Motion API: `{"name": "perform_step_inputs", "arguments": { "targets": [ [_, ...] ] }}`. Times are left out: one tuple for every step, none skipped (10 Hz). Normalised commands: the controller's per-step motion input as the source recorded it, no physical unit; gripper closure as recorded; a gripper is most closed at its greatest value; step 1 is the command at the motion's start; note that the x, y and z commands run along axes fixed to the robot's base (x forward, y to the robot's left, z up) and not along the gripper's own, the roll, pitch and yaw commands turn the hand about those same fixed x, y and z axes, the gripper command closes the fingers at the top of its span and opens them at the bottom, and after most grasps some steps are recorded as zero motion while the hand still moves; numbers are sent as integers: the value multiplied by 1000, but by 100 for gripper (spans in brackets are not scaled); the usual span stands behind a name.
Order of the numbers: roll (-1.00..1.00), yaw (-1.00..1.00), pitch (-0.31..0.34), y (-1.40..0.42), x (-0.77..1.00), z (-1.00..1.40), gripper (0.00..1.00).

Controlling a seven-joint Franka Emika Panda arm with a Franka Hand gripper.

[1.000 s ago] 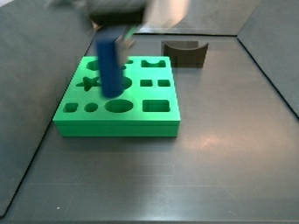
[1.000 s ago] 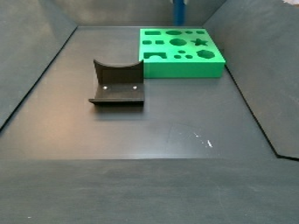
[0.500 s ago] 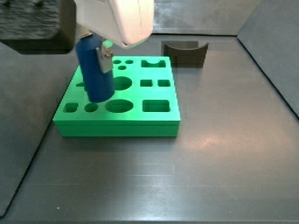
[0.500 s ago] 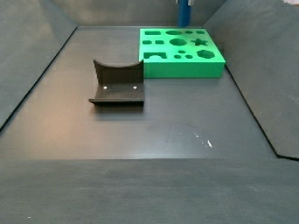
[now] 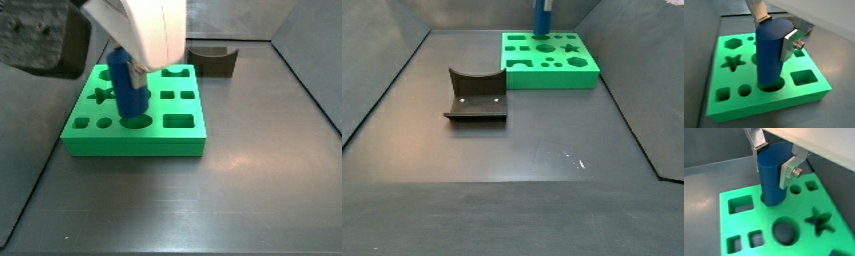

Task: Insert the oval object.

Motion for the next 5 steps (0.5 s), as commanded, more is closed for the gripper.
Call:
{"name": "perform_step_inputs", "arguments": {
  "targets": [
    [0,-1000,0,0,0,-189,100],
    [-11,-1000,0,0,0,-191,100],
    [-124,-966,0,-54,0,-91,100],
    [-183,-894,0,-74,0,-6,100],
    [-276,-814,0,-54,0,-40,100]
  ]
}}
